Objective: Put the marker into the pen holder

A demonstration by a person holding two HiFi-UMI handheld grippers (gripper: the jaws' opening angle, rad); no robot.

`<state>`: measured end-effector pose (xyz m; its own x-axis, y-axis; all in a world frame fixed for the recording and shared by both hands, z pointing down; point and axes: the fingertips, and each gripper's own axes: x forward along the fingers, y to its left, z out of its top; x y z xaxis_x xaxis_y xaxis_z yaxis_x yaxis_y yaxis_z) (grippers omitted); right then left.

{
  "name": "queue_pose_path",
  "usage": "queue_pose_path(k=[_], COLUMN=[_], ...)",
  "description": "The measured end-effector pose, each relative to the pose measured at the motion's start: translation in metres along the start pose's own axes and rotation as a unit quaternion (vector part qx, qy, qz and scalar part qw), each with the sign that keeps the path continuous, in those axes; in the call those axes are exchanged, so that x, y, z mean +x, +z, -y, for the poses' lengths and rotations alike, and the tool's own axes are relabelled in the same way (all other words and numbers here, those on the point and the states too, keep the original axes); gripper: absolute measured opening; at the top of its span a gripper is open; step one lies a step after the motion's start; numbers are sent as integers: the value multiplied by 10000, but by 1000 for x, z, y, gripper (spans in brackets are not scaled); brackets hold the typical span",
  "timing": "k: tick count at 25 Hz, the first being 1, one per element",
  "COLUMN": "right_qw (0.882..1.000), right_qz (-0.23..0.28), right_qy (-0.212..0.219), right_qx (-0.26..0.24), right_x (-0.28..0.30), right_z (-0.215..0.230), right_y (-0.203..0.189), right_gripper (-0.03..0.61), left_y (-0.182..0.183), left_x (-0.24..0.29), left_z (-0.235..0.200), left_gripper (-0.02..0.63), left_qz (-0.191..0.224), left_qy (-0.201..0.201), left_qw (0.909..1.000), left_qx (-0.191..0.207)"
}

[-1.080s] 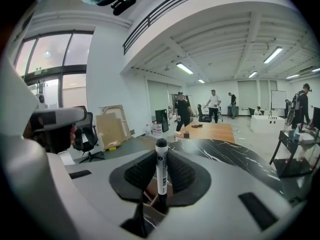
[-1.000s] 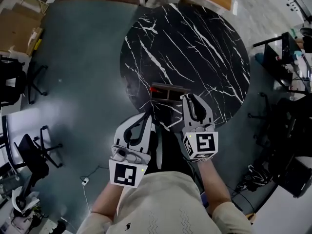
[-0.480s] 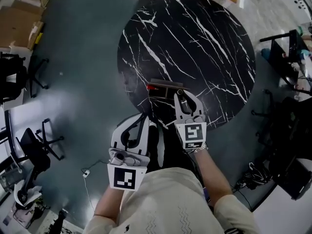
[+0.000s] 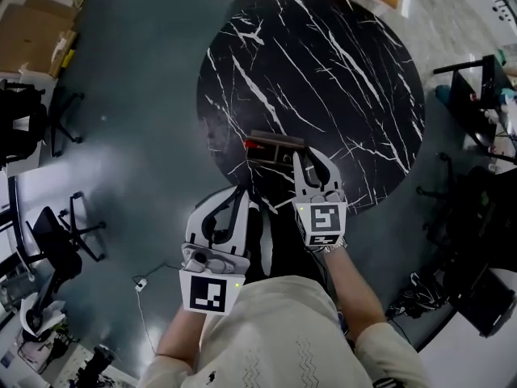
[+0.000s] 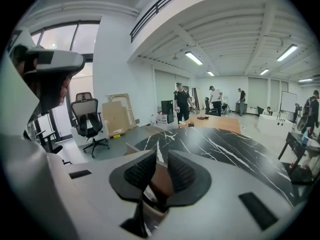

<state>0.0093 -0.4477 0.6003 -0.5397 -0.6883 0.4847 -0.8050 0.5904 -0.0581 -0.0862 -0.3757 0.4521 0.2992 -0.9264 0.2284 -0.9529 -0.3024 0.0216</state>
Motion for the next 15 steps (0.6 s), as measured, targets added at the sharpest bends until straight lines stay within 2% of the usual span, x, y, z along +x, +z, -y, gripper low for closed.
queue_pose_path(k=[3,5,6,15], right_qw=[9991,9975,9966,9866], right_qz=[286,479,574,1351], right_qy=[79,190,251,424], right_qx=[292,488,541,807], right_x=[-15,-28,-35,-134], right_z=[4,5,4,-8], right_y=[22,39,48,134], right_gripper=[79,24,17,17], left_y=[3,5,7,34], left_x=[-2,-3,-4,-20], left_z=[4,8,10,29], left_gripper=[11,11,11,11], left_qz=[13,46,64,371], left_qy=[-24,-51,-70,-256], left_qw=[10000,10000,10000,9988], left_qx=[9,21,27,-170])
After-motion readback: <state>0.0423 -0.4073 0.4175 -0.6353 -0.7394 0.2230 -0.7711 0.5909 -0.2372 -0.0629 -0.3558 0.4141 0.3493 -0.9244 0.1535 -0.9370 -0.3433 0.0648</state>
